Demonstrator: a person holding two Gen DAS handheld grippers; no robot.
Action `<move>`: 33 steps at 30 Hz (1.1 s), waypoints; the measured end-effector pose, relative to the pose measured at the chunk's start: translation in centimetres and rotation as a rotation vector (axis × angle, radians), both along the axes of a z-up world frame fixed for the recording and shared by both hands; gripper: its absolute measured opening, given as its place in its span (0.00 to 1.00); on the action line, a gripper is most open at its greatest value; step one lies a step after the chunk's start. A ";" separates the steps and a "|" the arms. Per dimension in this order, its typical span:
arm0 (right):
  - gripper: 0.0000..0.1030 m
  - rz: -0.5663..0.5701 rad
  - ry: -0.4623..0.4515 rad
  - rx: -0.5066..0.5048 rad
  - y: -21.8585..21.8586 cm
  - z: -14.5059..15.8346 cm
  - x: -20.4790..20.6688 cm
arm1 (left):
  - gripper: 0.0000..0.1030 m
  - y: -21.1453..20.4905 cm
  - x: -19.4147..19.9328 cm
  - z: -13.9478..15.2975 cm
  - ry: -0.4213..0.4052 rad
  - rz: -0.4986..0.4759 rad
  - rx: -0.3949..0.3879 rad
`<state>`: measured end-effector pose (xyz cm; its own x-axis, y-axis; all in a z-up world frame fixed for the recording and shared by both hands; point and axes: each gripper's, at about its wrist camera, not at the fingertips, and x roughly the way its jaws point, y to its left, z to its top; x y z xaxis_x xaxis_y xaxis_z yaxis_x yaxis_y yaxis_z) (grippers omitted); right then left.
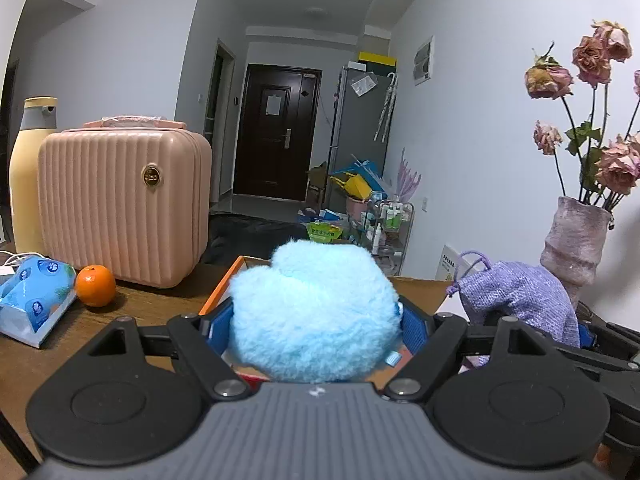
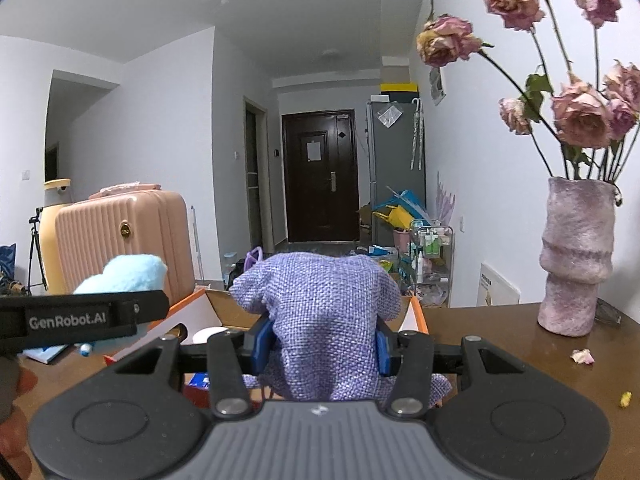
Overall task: Organize soft objects
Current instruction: 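Carry the blue plush and purple pouch toward the box with both grippers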
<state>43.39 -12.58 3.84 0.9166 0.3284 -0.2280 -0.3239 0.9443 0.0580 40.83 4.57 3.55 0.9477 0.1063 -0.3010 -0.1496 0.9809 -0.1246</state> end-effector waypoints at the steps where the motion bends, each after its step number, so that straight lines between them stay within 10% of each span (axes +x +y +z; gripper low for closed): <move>1: 0.46 0.004 0.002 -0.003 0.2 0.1 0.4 | 0.78 0.0 0.3 0.0 0.002 0.002 -0.001; 33: 0.46 0.059 0.092 -0.082 3.1 0.8 11.0 | 0.78 2.1 9.3 -0.9 0.034 0.047 0.013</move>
<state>54.42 -9.47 4.64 0.8704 0.3578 -0.3382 -0.3757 0.9267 0.0136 50.16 6.63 2.68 0.9309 0.1547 -0.3309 -0.1996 0.9741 -0.1062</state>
